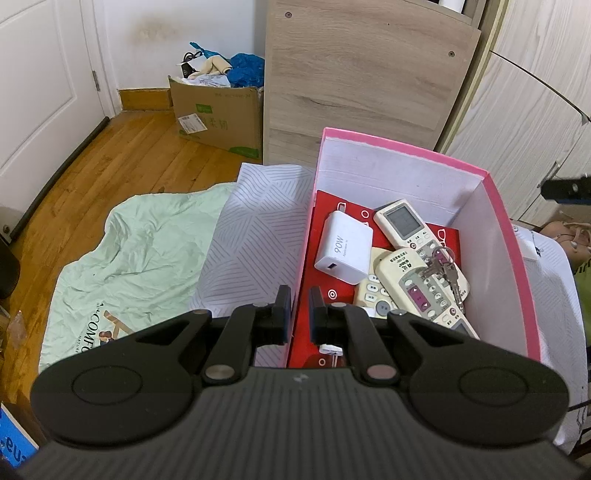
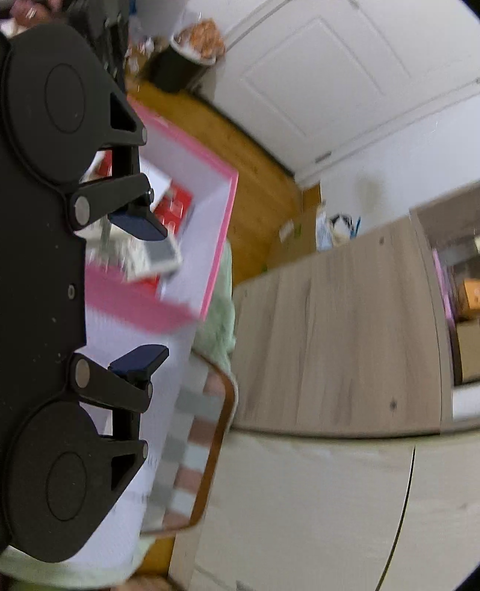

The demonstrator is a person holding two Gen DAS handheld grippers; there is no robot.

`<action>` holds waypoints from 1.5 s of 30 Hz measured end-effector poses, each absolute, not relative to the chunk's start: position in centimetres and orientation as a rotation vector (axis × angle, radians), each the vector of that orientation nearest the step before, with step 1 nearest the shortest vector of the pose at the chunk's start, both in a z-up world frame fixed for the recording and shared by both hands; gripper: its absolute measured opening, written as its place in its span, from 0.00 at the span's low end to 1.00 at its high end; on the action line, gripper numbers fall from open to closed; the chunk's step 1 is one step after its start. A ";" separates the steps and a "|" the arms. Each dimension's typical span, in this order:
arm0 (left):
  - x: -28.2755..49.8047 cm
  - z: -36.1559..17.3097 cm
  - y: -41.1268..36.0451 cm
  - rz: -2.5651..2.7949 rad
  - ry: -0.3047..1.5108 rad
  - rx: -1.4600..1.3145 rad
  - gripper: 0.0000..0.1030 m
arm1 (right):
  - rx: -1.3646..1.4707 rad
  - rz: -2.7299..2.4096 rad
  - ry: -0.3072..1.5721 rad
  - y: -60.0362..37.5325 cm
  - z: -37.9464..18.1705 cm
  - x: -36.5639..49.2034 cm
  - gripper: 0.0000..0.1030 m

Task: Organize rigid objects
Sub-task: 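Return the right gripper to the cloth and grasp the white power bank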

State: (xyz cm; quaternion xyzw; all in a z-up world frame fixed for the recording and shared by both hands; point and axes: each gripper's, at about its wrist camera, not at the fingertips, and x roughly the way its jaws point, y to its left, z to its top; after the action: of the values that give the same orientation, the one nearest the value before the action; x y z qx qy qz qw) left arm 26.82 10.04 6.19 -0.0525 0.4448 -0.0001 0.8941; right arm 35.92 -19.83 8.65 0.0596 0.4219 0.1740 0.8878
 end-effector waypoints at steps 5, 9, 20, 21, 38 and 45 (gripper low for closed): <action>26.9 6.2 10.2 -0.002 0.926 -0.106 0.07 | 0.073 0.286 0.924 -23.2 6.0 37.2 0.66; 26.9 6.1 10.1 -0.002 0.925 -0.103 0.07 | 0.100 0.278 0.950 -25.7 2.9 38.5 0.66; 27.0 6.0 9.8 -0.009 0.924 -0.092 0.07 | 0.180 0.180 0.861 -30.8 -4.9 41.4 0.67; 27.0 6.0 9.8 -0.010 0.924 -0.093 0.07 | 0.180 0.175 0.837 -31.1 -5.3 41.5 0.67; 27.1 5.9 10.1 -0.019 0.931 -0.102 0.07 | 0.137 0.604 1.034 -30.0 -4.7 39.0 0.66; 27.0 5.8 10.0 -0.012 0.931 -0.093 0.07 | -0.031 0.495 0.917 -26.5 -5.1 38.8 0.67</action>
State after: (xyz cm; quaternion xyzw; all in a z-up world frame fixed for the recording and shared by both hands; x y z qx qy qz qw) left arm 27.05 10.00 5.79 -0.0448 0.4488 -0.0058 0.8925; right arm 38.83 -26.52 -5.09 -0.0150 0.4381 0.2363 0.8672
